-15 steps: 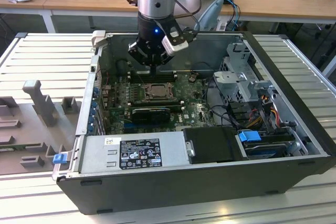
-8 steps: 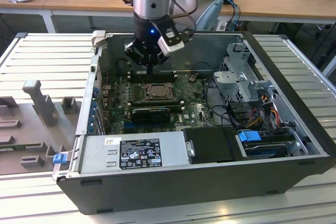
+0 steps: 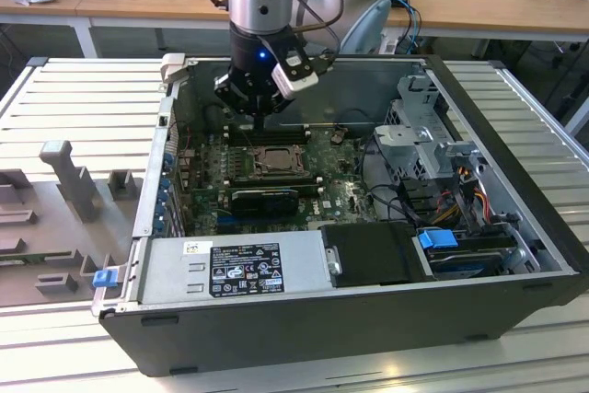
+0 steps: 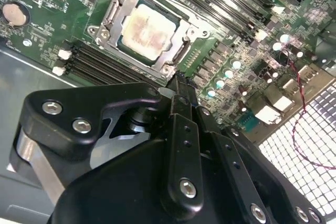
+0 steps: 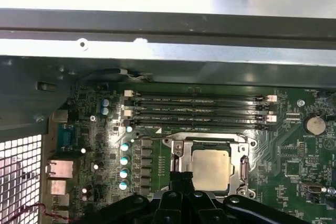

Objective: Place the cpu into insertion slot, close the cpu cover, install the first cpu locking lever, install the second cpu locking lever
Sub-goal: 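Install the first cpu locking lever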

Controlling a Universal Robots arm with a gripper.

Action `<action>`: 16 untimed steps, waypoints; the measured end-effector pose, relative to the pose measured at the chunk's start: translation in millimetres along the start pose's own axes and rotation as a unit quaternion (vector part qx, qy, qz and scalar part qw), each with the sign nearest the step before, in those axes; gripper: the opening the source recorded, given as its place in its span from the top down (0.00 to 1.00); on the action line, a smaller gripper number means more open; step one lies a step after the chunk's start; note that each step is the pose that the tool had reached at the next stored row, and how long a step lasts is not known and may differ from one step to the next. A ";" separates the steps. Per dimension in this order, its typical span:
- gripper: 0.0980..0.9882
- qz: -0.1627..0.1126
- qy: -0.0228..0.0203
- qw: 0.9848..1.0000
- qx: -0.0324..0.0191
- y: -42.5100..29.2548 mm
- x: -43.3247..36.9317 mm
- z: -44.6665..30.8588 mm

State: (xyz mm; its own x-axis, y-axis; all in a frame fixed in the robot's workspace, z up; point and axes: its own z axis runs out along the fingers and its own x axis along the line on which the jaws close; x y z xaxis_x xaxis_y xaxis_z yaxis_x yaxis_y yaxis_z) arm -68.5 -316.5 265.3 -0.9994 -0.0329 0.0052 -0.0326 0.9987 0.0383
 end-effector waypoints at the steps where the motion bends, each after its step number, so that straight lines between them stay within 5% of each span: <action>1: 0.99 0.000 0.000 1.000 0.000 0.1 4.2 0.2; 8: 0.99 0.000 0.000 1.000 -0.002 0.9 30.1 3.2; 16: 0.99 0.000 0.000 1.000 -0.004 4.5 43.4 7.3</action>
State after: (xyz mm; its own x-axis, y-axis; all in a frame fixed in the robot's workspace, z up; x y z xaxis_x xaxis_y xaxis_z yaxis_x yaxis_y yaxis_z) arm -112.0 -313.1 258.4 -0.9994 -0.0329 0.0043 -0.0327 0.9984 0.0460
